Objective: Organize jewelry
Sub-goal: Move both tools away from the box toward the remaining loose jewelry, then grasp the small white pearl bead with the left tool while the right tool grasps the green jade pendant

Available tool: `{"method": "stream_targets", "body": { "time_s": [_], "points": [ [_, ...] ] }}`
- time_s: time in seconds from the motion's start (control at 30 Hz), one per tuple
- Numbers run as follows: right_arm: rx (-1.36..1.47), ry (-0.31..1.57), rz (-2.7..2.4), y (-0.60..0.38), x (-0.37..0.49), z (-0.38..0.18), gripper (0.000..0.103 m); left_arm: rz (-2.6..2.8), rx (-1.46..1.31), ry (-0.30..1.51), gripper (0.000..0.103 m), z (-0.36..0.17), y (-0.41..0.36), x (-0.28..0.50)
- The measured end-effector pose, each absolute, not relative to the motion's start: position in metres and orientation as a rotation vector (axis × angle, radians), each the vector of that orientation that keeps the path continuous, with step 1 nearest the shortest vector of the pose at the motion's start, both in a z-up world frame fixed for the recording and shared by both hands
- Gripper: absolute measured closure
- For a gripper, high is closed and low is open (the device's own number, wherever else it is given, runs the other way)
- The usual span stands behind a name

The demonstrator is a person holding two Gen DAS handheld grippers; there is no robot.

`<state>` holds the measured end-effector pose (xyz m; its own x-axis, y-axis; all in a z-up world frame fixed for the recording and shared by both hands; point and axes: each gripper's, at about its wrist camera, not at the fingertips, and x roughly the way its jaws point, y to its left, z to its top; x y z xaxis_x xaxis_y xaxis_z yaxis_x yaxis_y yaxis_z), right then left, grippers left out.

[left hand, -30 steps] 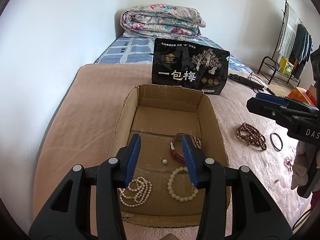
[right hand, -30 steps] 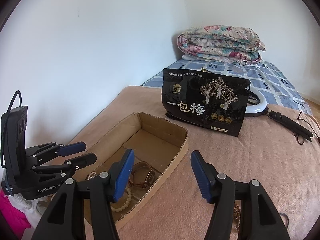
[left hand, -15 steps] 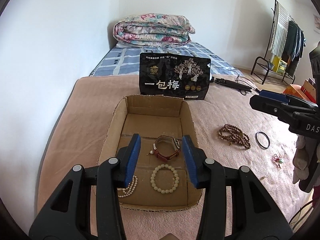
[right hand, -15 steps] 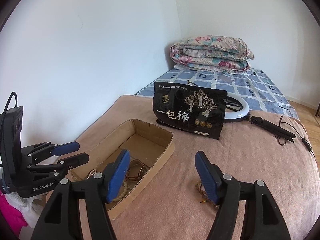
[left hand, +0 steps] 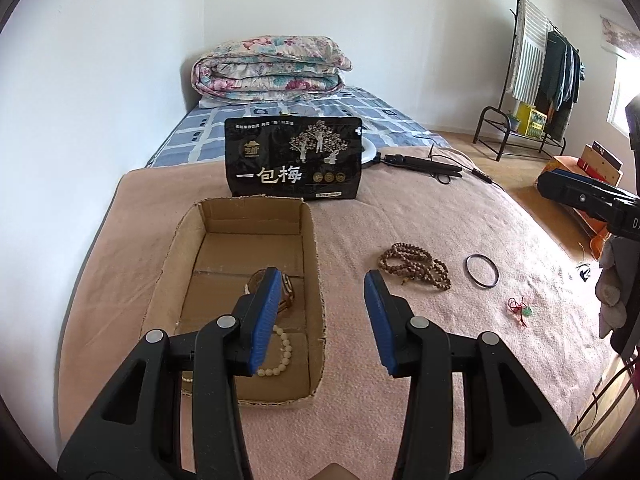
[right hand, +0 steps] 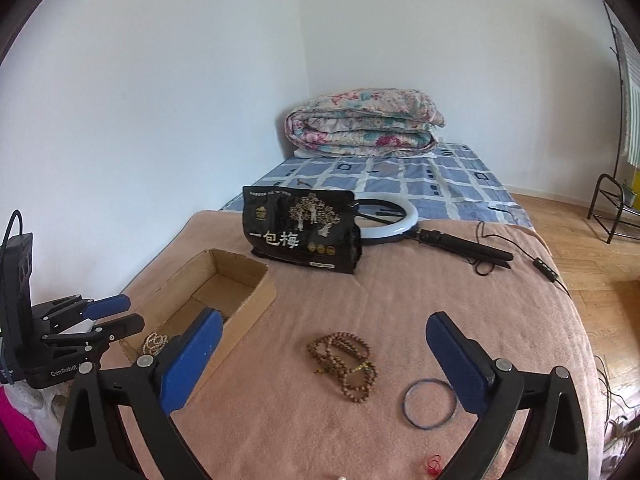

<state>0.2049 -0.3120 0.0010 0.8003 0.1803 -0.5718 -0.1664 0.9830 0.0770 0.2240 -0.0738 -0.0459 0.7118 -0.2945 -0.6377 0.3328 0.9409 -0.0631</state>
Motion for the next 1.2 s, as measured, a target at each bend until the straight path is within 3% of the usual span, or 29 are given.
{"method": "stream_targets", "body": {
  "time_s": [0.6,1.2],
  "points": [
    [0.032,0.682,-0.04,-0.44,0.135,-0.032,0.0,-0.473,0.093,0.741,0.059,-0.067,-0.138,0.203],
    [-0.051,0.833,0.074,-0.447,0.119,-0.11,0.006,-0.668,0.177,0.858,0.059,-0.131,-0.22,0.185]
  ]
}}
